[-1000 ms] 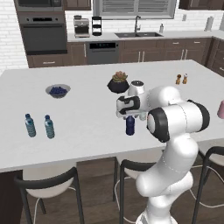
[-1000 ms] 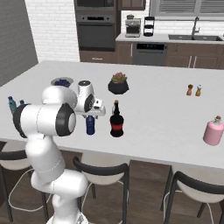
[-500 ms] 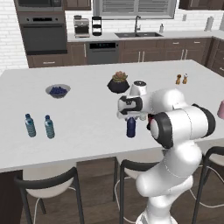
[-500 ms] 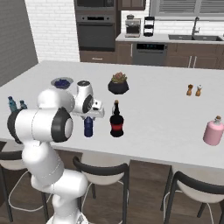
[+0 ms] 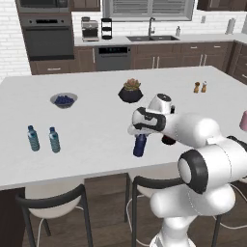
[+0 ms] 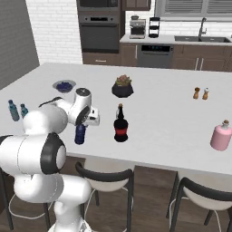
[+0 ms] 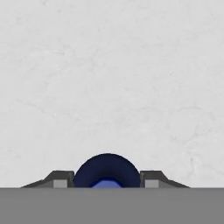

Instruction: Move the plastic bottles in the middle to the plastics group, and the glass bottles in the middle to the glass group.

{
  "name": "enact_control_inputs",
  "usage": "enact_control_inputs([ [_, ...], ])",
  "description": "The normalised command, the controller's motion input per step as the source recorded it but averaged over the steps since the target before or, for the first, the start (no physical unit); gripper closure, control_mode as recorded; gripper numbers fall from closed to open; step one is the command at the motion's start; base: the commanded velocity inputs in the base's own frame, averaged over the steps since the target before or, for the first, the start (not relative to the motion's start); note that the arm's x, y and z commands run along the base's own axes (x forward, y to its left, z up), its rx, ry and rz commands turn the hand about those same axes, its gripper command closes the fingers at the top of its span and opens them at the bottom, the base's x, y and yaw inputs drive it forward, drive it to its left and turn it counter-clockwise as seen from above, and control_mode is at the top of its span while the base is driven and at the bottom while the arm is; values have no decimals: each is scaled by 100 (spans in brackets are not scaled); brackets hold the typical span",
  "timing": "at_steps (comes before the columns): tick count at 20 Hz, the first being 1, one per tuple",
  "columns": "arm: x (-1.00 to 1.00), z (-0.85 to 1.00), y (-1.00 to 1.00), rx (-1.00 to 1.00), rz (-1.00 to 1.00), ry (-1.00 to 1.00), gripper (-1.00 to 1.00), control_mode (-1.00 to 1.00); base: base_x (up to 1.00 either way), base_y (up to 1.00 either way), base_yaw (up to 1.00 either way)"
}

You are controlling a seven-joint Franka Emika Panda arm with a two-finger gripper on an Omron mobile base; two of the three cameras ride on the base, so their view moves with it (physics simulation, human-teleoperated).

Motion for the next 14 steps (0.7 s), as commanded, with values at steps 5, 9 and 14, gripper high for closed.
enact_control_inputs([
  [5, -9, 29, 68, 1, 12, -10, 100, -100, 0, 0, 0],
  [9, 5, 16, 77, 1, 7, -1, 100, -100, 0, 0, 0],
  [14, 18, 9, 84, 0, 6, -1, 100, -100, 0, 0, 0],
])
